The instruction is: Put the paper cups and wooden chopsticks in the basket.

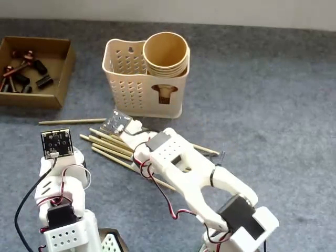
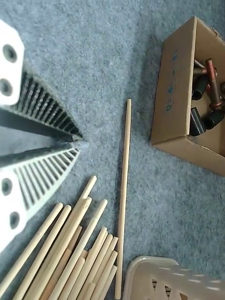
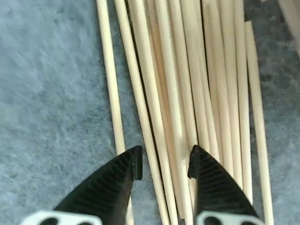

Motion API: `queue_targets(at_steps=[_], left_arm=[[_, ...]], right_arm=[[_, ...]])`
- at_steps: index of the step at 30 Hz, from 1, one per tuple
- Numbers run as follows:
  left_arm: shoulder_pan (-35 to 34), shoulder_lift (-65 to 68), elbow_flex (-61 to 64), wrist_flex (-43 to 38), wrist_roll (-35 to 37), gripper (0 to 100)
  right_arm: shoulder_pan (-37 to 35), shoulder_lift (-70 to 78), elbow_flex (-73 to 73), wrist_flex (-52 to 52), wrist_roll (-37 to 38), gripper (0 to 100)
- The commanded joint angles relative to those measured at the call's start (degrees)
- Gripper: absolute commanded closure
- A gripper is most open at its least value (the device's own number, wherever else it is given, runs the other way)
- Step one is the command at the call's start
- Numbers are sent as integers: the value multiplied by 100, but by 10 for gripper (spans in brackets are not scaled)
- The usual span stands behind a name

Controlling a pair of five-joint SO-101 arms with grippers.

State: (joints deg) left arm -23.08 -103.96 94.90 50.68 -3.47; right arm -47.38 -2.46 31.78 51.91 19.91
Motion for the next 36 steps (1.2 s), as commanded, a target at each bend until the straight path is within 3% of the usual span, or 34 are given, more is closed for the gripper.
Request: queue_targets(at_steps=[1, 17, 24, 36], left_arm=[[-66, -22, -13, -97, -62, 995], [-66, -22, -13, -88, -62, 995], [-66, -22, -13, -88, -62, 995], [-66, -22, -13, -88, -62, 995]], right_arm=[[-13, 75, -233, -101, 97, 829], [382, 497, -224, -321, 105, 888], [382, 479, -215, -303, 273, 991], [391, -57, -189, 215, 396, 993]])
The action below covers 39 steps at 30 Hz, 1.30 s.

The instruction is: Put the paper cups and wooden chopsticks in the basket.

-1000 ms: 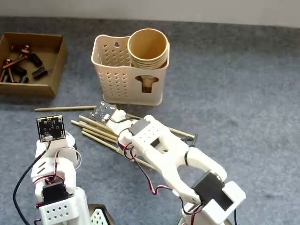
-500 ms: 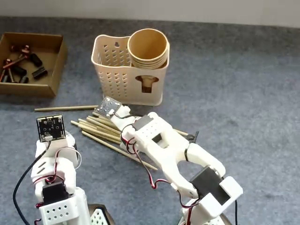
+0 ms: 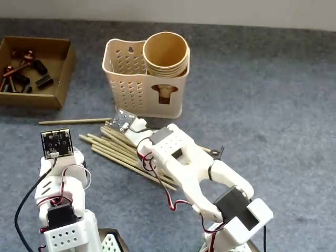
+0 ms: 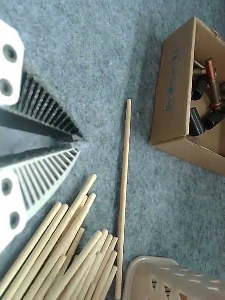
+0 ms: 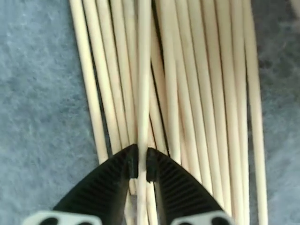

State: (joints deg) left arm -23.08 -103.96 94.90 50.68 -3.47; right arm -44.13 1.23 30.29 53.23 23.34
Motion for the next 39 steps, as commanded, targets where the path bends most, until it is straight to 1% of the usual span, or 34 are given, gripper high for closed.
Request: queue_targets(at_steps=[1, 12, 17, 24, 28, 31, 32, 39], left_arm=[[-66, -22, -13, -88, -62, 995], [-66, -22, -13, -88, -62, 995], [-66, -22, -13, -88, -62, 995], [-66, -22, -13, -88, -62, 995], [-66, -22, -13, -88, -62, 995], [-66, -22, -13, -88, -62, 995], [-66, -22, -13, -88, -62, 995], [-66, -22, -13, -88, -62, 995]], right_arm=[[66, -593, -40, 84, 53, 993], [66, -2044, 620, 136, 18, 993], [136, -3020, 664, 356, -440, 993], [637, -4277, 646, 523, -879, 993], [629, -4822, 646, 497, -1433, 993], [629, -5112, 637, 488, -1662, 993], [620, -5191, 637, 462, -1653, 992], [611, -5367, 646, -620, -1679, 992]])
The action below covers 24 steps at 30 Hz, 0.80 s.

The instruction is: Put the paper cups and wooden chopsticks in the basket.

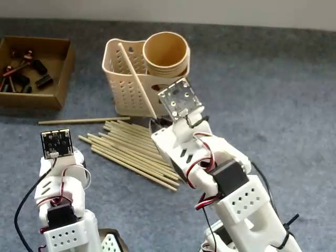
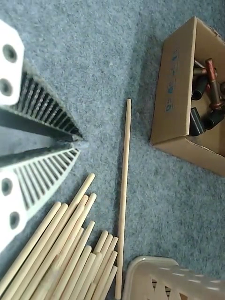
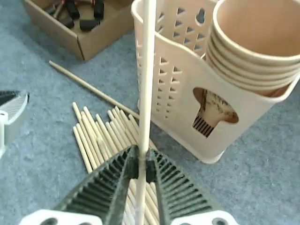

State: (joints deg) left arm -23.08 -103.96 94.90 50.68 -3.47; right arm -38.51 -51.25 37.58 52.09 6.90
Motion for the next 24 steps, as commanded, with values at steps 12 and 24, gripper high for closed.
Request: queue_targets(at_steps=[12, 24], left_arm=[[-66, -22, -13, -97, -62, 995], [-66, -22, -13, -97, -62, 995]], right_arm=[[-523, -101, -48, -3196, -9, 992], [-497, 1253, -84, -5771, -18, 992]])
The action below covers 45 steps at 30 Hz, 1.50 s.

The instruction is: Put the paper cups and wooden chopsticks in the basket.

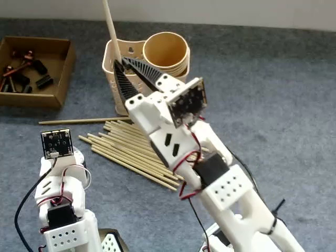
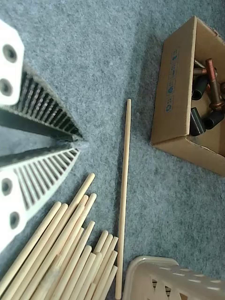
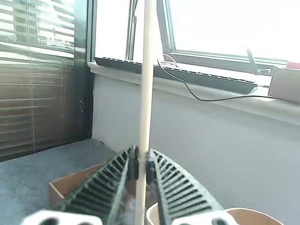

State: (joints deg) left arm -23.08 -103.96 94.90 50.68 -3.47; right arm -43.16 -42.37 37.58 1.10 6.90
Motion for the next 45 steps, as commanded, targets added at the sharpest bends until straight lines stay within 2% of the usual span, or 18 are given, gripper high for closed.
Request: queue_targets(at_steps=[1, 5, 11, 19, 30, 35, 45], left_arm=[[-66, -22, -13, -97, -62, 995], [-66, -22, -13, -97, -62, 995], [-66, -22, -13, -97, -62, 995], [-66, -22, -13, -97, -62, 995], [-66, -22, -13, -97, -62, 995], [-66, -22, -13, -97, -62, 995], [-66, -22, -13, -97, -62, 995]], right_arm=[[-31, 558, -84, -901, -18, 992], [-4, 1279, -84, -1780, -9, 992], [488, 2237, -101, -2879, -9, 992], [840, 3134, -101, -3846, -9, 993], [840, 3468, -57, -3916, -9, 991], [831, 3459, -48, -3899, -18, 909], [804, 3415, -40, -3899, -18, 904]])
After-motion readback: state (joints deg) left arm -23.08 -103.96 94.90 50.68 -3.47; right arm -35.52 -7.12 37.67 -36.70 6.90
